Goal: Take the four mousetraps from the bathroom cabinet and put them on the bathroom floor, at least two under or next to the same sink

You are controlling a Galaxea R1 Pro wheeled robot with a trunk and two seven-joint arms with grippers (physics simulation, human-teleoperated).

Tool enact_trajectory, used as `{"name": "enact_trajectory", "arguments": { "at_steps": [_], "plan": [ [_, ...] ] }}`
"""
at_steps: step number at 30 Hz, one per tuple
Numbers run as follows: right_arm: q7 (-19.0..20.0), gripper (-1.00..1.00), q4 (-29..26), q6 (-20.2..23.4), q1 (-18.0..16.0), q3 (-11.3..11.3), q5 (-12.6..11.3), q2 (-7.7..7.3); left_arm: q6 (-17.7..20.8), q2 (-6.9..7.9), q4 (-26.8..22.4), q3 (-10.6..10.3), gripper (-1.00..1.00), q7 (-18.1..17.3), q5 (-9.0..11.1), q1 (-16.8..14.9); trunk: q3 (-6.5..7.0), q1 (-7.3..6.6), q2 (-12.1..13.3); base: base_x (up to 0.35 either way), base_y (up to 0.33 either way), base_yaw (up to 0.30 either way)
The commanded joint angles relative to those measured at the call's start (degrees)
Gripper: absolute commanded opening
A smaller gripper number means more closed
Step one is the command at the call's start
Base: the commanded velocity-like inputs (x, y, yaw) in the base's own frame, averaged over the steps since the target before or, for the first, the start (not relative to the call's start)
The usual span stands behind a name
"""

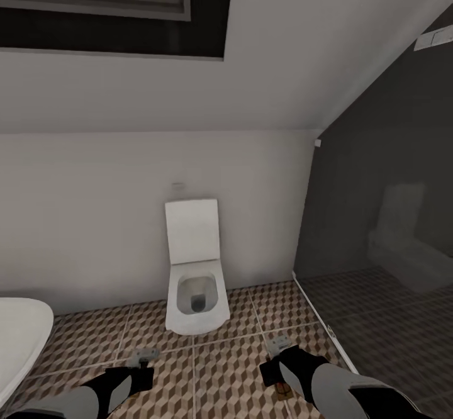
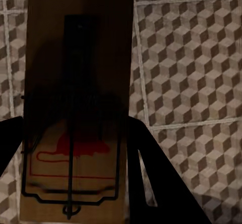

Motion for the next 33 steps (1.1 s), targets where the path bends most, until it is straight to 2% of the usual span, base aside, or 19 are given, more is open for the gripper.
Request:
{"name": "enact_trajectory", "arguments": {
  "at_steps": [1,2,5,9,13,33],
  "plan": [
    [0.17,-1.00,0.06,0.15,-0.07,-0.13,0.43,-0.01,0.33,-0.58,-0.03,-0.48,-1.00,-0.14,0.42,-0.04,-0.07,0.01,-0.05,0.000,0.000,0.000],
    [0.17,-1.00,0.06,0.15,-0.07,-0.13,0.43,-0.01,0.42,-0.91,-0.03,-0.47,-1.00,-0.11,0.43,-0.04,-0.07,0.01,-0.05,0.000,0.000,0.000],
    [0.16,-1.00,0.06,0.20,-0.07,-0.13,0.43,-0.01,1.64,-3.13,-0.03,-0.46,-1.00,0.18,0.46,-0.04,-0.07,0.01,-0.05,0.000,0.000,0.000],
    [0.16,-1.00,0.06,0.24,-0.07,-0.10,0.42,-0.01,3.07,-4.48,-0.03,-0.46,-1.00,0.32,0.46,-0.03,-0.07,0.01,-0.05,0.000,0.000,0.000],
    [0.26,-1.00,0.06,0.25,-0.07,-0.05,0.42,-0.02,3.39,-4.76,-0.09,-0.46,-1.00,0.34,0.46,-0.03,-0.07,0.01,-0.05,0.000,0.000,0.000],
    [0.39,-1.00,0.06,0.37,-0.05,-0.05,0.42,-0.02,3.50,-4.69,-0.12,-0.28,-1.00,0.35,0.55,-0.03,-3.66,4.40,-8.07,0.000,0.000,0.000]
  ]
}}
